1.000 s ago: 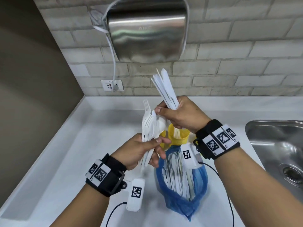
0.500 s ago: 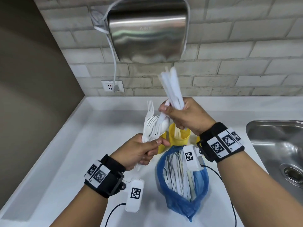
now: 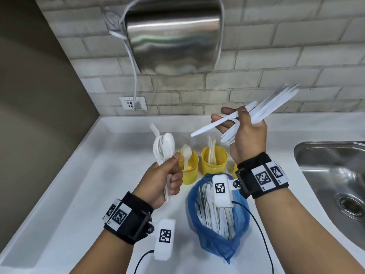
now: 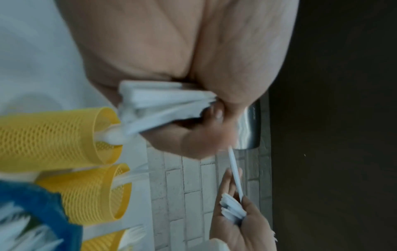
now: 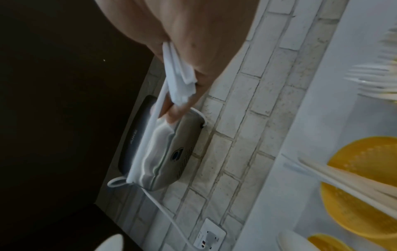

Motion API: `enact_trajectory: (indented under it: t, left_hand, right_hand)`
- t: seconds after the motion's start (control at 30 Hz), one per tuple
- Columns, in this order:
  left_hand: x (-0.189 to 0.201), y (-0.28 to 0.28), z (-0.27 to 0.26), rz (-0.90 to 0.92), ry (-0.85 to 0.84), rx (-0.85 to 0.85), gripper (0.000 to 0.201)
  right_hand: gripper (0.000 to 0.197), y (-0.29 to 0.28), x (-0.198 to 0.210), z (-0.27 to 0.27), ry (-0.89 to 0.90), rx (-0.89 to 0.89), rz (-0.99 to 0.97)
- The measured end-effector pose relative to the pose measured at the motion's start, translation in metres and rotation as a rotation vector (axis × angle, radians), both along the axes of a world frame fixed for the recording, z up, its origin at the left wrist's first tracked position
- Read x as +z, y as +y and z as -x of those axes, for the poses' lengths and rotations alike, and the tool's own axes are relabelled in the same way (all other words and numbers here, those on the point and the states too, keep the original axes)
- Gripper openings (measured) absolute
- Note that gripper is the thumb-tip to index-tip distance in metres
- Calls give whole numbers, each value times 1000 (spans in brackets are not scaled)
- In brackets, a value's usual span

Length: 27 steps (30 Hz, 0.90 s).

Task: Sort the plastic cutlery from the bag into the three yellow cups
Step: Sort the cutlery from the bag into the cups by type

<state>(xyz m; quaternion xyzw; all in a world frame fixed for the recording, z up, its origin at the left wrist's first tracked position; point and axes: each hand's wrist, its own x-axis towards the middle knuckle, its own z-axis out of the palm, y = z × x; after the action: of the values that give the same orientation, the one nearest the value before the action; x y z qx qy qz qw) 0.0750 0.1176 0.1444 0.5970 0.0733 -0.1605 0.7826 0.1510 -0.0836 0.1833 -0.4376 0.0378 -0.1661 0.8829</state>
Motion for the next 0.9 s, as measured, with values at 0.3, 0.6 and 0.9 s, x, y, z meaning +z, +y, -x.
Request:
enact_trajectory:
  t: [0.3,0.6,0.9]
  left_hand:
    - [10,-23,-4,355,78,29,46]
    - [-3,-23,-2,-319,-456,148,17]
    - [-3,9,-13,-1459,-1078,374,6]
  right_hand:
    - [22,38,-1,34,-195,59,324]
    - [50,44,-18,45,-82,141,236]
    - [51,26,-13,37,-67,143,105]
